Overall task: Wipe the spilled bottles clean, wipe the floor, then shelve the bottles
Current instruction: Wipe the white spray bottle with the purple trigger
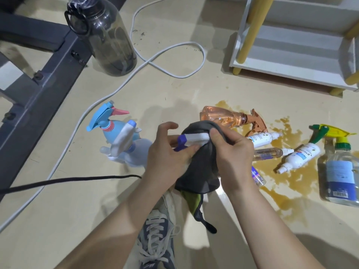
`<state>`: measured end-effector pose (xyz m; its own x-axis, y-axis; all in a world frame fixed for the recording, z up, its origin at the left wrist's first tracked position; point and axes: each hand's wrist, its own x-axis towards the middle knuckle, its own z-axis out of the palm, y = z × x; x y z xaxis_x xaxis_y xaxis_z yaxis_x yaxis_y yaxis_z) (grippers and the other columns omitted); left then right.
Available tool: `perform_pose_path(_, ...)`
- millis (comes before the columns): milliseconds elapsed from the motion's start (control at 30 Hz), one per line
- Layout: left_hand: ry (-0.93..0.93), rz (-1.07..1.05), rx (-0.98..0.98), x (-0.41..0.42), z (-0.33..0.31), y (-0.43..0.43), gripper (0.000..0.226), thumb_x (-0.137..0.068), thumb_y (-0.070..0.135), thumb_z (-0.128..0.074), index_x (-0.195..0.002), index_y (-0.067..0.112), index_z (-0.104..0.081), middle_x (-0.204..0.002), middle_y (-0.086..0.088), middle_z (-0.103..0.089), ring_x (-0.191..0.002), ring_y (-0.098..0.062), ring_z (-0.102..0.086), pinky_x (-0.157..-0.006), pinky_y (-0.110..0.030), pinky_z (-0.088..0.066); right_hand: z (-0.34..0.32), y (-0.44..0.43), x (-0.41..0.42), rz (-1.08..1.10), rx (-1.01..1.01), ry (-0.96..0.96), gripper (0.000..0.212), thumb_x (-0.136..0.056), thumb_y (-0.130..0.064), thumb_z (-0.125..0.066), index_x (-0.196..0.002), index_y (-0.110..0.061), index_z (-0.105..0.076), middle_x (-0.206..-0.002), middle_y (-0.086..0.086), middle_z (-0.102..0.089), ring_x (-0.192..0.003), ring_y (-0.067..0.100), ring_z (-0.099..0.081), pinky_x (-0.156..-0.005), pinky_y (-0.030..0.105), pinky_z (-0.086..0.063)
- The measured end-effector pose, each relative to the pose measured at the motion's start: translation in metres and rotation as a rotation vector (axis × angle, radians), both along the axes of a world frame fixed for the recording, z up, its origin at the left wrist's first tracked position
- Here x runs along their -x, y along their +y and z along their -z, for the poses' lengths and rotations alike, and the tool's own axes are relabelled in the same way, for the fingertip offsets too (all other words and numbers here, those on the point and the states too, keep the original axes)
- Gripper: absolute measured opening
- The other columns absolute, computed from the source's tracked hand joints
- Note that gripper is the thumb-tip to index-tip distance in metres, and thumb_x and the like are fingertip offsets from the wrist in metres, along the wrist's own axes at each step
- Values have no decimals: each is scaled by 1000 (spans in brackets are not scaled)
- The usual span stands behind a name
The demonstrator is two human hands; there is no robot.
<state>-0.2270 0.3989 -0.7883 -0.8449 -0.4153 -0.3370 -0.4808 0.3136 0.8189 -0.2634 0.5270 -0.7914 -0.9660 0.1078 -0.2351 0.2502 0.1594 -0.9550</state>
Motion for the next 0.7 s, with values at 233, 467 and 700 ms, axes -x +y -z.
perform_pose_path(233,110,54,58,-8,2,-2,29,-81,28,-76,-99,34,-54,-97,10,-65,-92,-6,-64,-83,-30,-55,-9,-8,-19,-5,54,-82,6,-90,-21,-63,-90,-23,-69,-96,2,-67,-93,20,-63,-81,40,-53)
perform_pose_path(467,53,190,157,-20,3,-2,22,-82,18,-50,-62,26,-46,-51,16,-51,-52,-3,-46,-49,-19,-36,-8,-18,-35,-555,-474,436,41,-99,-30,-48,-137,-14,-56,-134,2,-54,-122,18,-47,-102,33,-38)
perform_pose_path(700,50,216,-16,-21,6,-1,16,-74,31,-60,-79,17,-65,-65,-2,-61,-58,-9,-52,-57,-24,-43,12,17,-11,-746,-395,296,37,-102,-50,-31,-130,-42,-55,-126,-19,-57,-122,9,-50,-97,47,-39)
